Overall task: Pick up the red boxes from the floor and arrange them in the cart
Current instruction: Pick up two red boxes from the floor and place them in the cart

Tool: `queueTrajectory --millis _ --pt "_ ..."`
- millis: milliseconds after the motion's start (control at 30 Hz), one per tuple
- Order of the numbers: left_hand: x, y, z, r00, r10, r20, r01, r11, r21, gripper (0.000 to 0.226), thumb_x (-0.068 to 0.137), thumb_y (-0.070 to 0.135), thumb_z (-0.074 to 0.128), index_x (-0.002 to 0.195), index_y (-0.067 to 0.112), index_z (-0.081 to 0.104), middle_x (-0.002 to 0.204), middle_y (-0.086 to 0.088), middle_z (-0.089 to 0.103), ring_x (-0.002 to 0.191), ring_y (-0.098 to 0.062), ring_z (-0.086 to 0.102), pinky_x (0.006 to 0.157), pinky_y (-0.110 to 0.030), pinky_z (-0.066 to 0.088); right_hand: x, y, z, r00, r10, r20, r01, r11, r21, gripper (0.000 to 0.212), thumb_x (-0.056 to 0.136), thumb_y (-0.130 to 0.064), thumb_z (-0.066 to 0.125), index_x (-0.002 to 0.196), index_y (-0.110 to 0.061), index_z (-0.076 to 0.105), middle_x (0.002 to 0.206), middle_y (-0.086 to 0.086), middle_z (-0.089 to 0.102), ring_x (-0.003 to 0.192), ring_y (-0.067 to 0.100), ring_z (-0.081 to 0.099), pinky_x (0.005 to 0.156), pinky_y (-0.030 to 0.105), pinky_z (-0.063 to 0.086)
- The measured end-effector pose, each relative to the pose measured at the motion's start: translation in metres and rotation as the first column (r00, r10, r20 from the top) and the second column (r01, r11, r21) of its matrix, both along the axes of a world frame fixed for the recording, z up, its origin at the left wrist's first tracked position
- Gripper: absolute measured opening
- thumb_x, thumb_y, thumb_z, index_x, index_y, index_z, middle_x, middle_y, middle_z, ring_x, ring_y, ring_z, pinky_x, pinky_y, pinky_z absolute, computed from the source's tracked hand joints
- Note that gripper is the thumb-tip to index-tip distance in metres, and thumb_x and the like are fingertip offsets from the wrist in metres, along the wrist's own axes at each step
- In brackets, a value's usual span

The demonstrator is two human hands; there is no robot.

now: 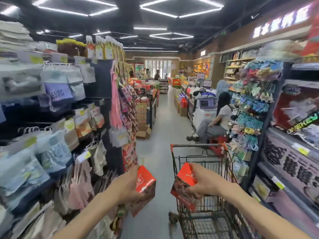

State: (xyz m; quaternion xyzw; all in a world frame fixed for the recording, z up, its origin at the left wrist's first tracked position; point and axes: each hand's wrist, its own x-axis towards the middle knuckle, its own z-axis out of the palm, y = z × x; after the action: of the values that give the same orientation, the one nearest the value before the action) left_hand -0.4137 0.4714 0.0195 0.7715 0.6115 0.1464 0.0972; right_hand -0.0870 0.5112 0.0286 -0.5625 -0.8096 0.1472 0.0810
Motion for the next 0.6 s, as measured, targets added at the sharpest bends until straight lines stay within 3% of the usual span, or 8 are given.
queueTrajectory --millis 67,167,333,467,600 --pt "0.003 0.056 0.004 0.999 -0.039 0.015 0.039 0.999 -0.002 0.102 0.068 0.062 0.069 0.15 0.025 0.02 0.134 0.004 0.056 0.113 -0.02 0.06 0.09 -0.039 0.052 0.006 0.045 0.005 0.999 -0.041 0.01 0.041 0.999 0.028 0.099 0.065 -0.067 0.072 0.145 -0.03 0.029 0.106 -0.013 0.06 0.088 0.007 0.062 0.078 0.033 0.055" --pt "0.016 0.133 0.012 0.993 -0.116 0.022 0.116 0.993 0.018 0.1 0.066 0.063 0.07 0.147 0.03 0.023 0.135 0.007 0.054 0.113 -0.016 0.059 0.09 -0.037 0.052 0.021 0.1 0.016 0.994 -0.106 -0.038 0.108 0.993 0.043 0.09 0.067 -0.063 0.075 0.141 -0.033 0.033 0.108 -0.014 0.058 0.088 0.004 0.06 0.071 0.025 0.047" --pt "0.056 0.247 0.019 0.964 -0.266 -0.011 0.266 0.964 0.0 0.097 0.068 0.061 0.069 0.147 0.028 0.023 0.128 0.004 0.056 0.105 -0.019 0.06 0.085 -0.037 0.051 0.064 0.174 0.019 0.971 -0.239 -0.012 0.239 0.969 0.065 0.095 0.065 -0.068 0.072 0.142 -0.031 0.031 0.116 -0.008 0.059 0.092 0.01 0.061 0.084 0.036 0.054" --pt "0.109 0.329 0.019 0.918 -0.397 -0.024 0.397 0.918 0.003 0.096 0.071 0.059 0.07 0.148 0.026 0.023 0.131 0.003 0.056 0.109 -0.021 0.06 0.083 -0.033 0.047 0.108 0.22 0.015 0.938 -0.346 -0.015 0.346 0.937 0.033 0.1 0.069 -0.065 0.074 0.147 -0.028 0.024 0.106 -0.009 0.059 0.084 0.009 0.062 0.072 0.032 0.051" --pt "0.176 0.404 0.015 0.841 -0.537 -0.07 0.538 0.843 -0.012 0.095 0.069 0.063 0.066 0.146 0.027 0.025 0.135 0.001 0.055 0.112 -0.024 0.059 0.088 -0.037 0.05 0.164 0.255 -0.001 0.878 -0.478 -0.025 0.478 0.876 0.057 0.103 0.066 -0.07 0.072 0.148 -0.031 0.024 0.12 -0.007 0.056 0.094 0.013 0.061 0.082 0.037 0.053"
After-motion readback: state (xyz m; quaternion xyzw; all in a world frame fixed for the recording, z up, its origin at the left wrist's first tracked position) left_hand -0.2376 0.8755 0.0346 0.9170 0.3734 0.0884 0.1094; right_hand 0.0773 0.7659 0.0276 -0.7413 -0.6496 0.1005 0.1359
